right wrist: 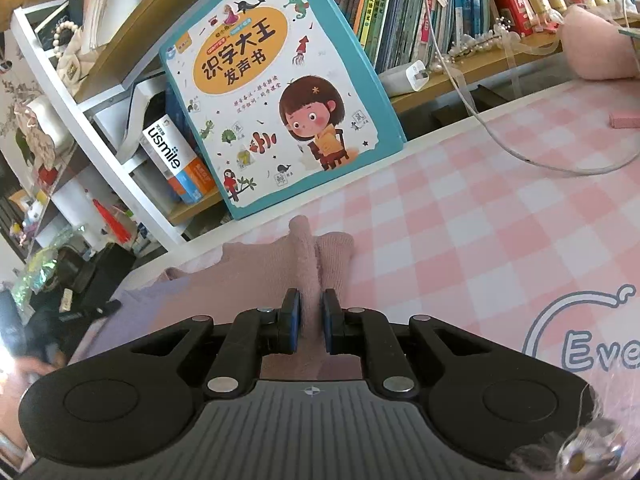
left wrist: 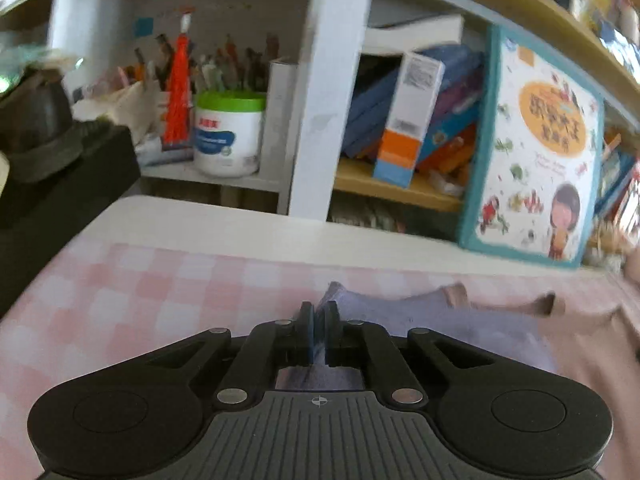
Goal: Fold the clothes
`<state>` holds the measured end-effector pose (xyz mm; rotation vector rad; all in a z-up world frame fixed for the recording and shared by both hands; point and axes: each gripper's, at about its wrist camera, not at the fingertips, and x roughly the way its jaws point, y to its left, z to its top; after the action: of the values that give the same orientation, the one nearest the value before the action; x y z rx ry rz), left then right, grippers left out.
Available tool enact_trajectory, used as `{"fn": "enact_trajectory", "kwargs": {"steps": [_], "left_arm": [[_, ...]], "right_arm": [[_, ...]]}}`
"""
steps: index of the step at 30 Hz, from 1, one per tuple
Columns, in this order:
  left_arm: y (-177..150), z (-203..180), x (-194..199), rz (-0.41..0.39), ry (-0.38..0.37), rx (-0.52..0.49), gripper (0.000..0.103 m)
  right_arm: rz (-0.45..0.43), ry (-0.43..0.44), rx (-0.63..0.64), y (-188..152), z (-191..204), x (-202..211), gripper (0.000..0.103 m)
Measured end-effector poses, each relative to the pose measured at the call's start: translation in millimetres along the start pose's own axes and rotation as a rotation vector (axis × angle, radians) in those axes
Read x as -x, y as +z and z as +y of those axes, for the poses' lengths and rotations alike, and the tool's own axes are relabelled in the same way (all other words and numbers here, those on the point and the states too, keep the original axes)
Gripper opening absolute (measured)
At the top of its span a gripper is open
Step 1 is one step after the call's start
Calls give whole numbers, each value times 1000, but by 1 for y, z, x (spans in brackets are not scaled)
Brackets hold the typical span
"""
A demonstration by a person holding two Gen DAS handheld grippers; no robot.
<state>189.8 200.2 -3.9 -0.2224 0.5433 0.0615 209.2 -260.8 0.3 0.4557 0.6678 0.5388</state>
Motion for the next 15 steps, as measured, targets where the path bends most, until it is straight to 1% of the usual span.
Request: {"fn": "enact_trajectory", "kwargs": {"steps": [1, 3, 4, 5, 7, 8, 9, 13, 15], "left_arm": [[0, 4, 1, -1, 0, 26, 12], [0, 11, 2, 2, -10, 63, 14], [-2, 13, 5, -2, -18, 73, 19], [-2, 13, 8, -8, -8, 73, 27], [-3, 8, 24, -52, 47, 53, 35], [-3, 5, 32, -78, 65, 40, 37], [-6, 2, 44, -101, 69, 27, 37], [-16, -11, 82, -100, 74, -11, 39], [-24, -19, 104, -114, 75, -23, 44]], "right_arm": [[0, 2, -2, 0, 0, 0, 10], [0, 2, -4, 0, -1, 0, 10], [0, 2, -4, 0, 0, 0, 10], [0, 3, -5, 0, 0, 0, 10], [0, 6, -11, 0, 0, 0, 10], [0, 8, -13, 0, 0, 0, 10], [0, 9, -15, 0, -1, 0, 10], [-1, 9, -16, 0, -2, 0, 10], [-1, 9, -16, 0, -2, 0, 10]]}}
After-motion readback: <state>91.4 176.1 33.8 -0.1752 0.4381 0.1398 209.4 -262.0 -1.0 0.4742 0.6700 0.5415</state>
